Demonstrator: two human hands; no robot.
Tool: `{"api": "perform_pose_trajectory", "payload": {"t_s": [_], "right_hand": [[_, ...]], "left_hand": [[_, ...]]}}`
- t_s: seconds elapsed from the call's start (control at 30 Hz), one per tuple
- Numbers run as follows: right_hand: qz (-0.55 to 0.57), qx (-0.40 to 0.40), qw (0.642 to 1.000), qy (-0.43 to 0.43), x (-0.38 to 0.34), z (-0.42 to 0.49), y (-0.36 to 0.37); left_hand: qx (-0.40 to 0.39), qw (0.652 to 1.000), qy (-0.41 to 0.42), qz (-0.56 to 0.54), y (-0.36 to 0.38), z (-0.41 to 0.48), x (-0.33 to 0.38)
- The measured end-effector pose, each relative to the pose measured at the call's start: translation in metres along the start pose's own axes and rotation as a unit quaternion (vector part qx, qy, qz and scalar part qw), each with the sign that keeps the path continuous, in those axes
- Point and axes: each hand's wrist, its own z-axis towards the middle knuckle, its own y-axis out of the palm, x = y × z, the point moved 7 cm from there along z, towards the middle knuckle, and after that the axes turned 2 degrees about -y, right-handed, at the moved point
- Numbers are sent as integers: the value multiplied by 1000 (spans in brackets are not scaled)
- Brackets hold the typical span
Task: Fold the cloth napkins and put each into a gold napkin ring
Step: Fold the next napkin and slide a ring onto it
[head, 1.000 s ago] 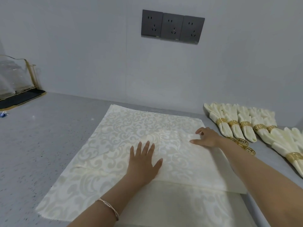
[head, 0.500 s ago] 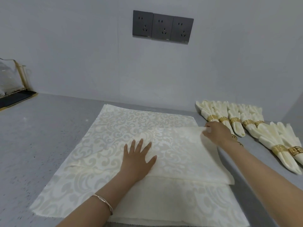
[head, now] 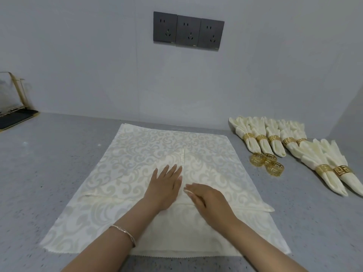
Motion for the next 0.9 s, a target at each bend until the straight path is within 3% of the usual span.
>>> {"api": "perform_pose_trajectory", "payload": {"t_s": [0.37, 0.53, 0.6, 0.73, 0.9], "right_hand": [[4, -41, 999, -23, -1, -6, 2], [75, -1, 994, 74, 4, -1, -13], [54, 6, 994, 91, 8, 13, -18], [-62, -86, 990, 96, 23, 44, 1], [-109, -145, 977, 109, 46, 41, 16]], "left_hand": [[-16, 1000, 19, 18, 4, -1, 4], [-7, 1000, 16, 24, 5, 0, 3], [-4, 1000, 13, 28, 6, 0, 3], [-9, 999, 8, 36, 6, 0, 2], [-10, 999, 6, 42, 6, 0, 3]]}}
